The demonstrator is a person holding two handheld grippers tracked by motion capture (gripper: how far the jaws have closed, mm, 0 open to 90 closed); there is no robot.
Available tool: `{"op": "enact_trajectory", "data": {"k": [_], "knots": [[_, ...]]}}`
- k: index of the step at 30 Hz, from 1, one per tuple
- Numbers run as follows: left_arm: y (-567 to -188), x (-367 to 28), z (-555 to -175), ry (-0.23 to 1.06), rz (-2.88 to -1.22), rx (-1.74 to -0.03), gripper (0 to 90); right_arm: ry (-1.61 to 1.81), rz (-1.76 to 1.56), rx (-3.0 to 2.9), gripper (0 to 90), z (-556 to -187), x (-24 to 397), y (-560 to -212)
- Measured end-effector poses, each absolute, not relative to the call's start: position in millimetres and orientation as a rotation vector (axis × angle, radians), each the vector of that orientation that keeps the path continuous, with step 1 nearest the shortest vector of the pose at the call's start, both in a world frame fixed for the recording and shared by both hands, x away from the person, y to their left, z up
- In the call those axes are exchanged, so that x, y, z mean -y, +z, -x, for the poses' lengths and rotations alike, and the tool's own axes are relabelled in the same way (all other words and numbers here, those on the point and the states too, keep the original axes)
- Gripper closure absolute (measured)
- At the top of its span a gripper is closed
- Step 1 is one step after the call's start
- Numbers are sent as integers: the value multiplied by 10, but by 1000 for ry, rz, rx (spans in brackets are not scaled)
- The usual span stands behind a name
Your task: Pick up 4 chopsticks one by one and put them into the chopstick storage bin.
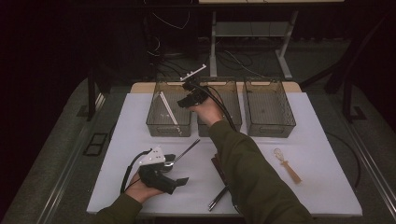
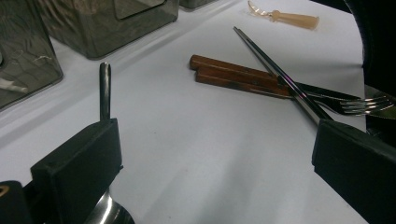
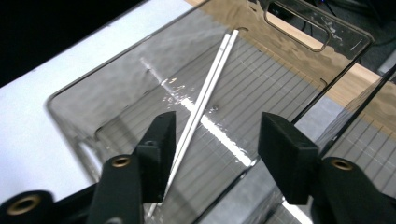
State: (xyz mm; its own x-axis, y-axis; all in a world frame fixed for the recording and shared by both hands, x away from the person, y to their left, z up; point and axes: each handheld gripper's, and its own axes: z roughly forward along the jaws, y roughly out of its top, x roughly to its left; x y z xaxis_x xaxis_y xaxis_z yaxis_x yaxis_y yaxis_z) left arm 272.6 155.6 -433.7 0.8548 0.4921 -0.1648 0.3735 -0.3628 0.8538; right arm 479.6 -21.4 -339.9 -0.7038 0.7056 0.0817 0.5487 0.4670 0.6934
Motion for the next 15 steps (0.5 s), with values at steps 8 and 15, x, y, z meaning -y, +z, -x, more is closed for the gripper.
{"op": "enact_trajectory", "data": {"k": [8, 15], "knots": [[-4347, -1548, -2728, 151, -1999, -645, 1, 1178, -992, -2491, 350, -4575, 477, -3304], [-4340, -1555, -2726, 152, -1991, -647, 1, 1249, -960, -2500, 347, -4403, 730, -3311]]}}
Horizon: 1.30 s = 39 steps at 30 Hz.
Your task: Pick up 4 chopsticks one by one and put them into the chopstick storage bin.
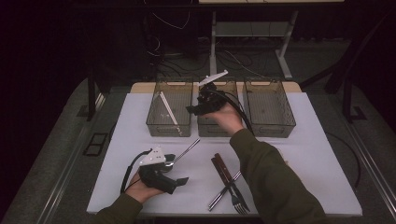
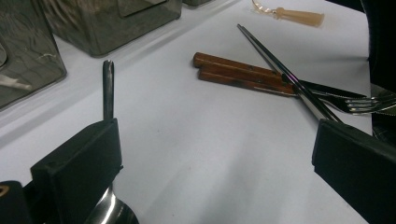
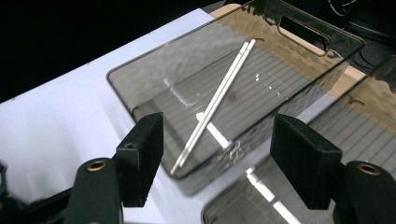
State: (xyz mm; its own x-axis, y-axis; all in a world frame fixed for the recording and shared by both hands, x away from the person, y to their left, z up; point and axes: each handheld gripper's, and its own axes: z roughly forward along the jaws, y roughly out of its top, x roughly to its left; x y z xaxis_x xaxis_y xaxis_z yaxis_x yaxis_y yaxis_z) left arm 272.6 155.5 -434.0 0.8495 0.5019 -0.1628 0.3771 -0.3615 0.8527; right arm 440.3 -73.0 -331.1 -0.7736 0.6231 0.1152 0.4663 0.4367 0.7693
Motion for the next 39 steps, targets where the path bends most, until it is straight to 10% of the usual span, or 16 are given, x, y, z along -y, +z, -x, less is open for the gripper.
{"op": "enact_trajectory", "data": {"k": [21, 39], "knots": [[-4348, -1557, -2734, 152, -2006, -660, 2, 1285, -881, -2478, 411, -3866, 1409, -3392], [-4364, -1552, -2743, 156, -2015, -669, 6, 1167, -952, -2545, 748, -3593, 2002, -3760]]}}
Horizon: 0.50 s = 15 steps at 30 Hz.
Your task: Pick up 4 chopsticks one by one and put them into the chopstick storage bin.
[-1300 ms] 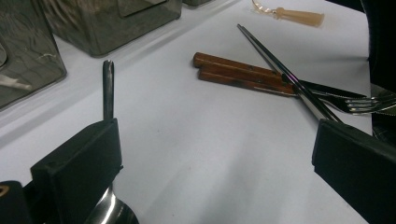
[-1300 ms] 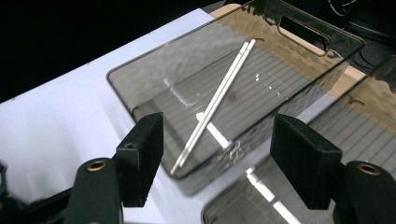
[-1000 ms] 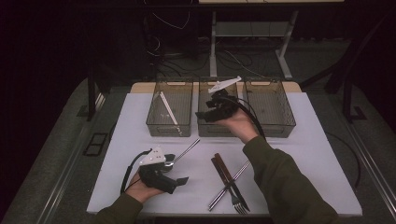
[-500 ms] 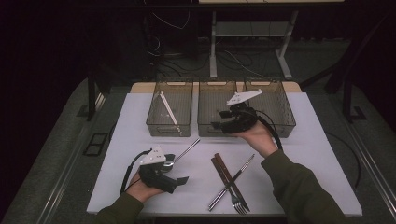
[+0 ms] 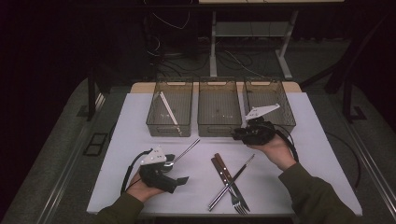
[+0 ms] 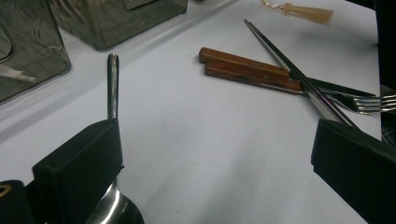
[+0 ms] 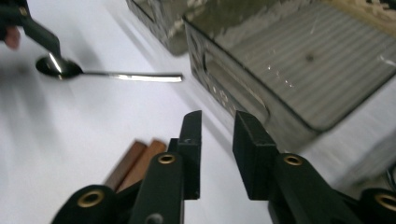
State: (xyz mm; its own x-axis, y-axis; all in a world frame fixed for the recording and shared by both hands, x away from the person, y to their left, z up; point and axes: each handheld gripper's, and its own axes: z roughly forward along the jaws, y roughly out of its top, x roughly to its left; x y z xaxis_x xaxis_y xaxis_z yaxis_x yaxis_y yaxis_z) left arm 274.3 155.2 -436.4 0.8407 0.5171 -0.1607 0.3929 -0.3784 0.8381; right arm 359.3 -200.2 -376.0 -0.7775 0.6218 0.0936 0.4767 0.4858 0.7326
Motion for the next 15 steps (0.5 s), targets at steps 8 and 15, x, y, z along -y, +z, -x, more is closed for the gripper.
{"op": "enact_trajectory", "data": {"k": [8, 15], "knots": [[-4367, -1549, -2743, 155, -2017, -673, 6, 1109, -960, -2590, 875, -3519, 2223, -3928], [-4362, -1549, -2732, 163, -2020, -670, 7, 1067, -1000, -2614, 899, -3499, 2326, -4079]]}}
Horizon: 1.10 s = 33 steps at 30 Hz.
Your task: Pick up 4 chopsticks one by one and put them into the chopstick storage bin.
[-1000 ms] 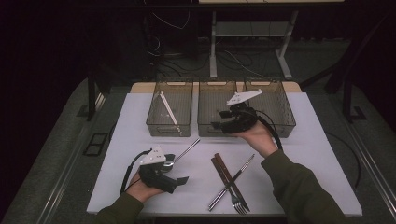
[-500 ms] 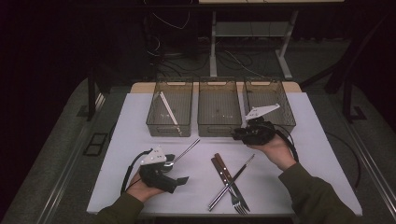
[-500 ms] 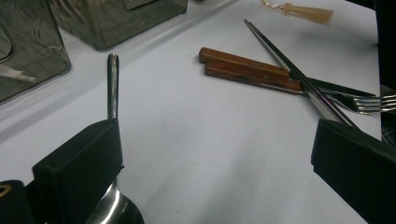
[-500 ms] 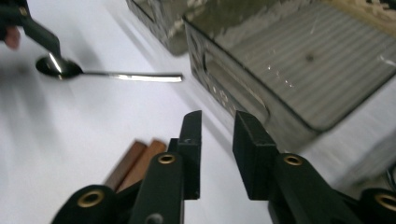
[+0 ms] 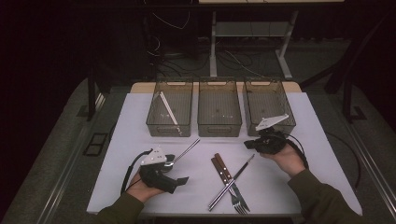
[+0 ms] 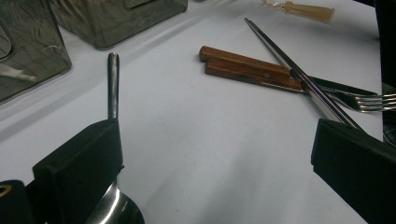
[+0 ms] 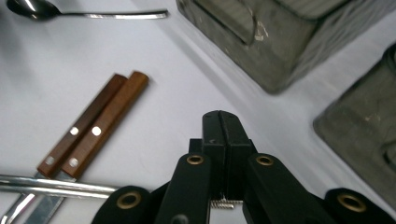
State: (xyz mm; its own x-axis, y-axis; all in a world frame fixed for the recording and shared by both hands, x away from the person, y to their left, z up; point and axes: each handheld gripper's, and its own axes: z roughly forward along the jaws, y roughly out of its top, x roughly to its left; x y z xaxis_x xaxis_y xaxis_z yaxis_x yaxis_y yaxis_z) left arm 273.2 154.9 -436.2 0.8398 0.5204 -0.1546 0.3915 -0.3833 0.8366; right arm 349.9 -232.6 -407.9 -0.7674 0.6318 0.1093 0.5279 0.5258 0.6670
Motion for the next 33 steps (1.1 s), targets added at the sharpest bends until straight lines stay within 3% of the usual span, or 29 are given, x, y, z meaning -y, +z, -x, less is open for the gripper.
{"op": "enact_trajectory", "data": {"k": [15, 33], "knots": [[-4362, -1547, -2731, 161, -2023, -664, 7, 891, -1028, -2677, 899, -3510, 2328, -4333], [-4361, -1550, -2731, 161, -2023, -665, 7, 865, -1050, -2681, 899, -3504, 2345, -4379]]}}
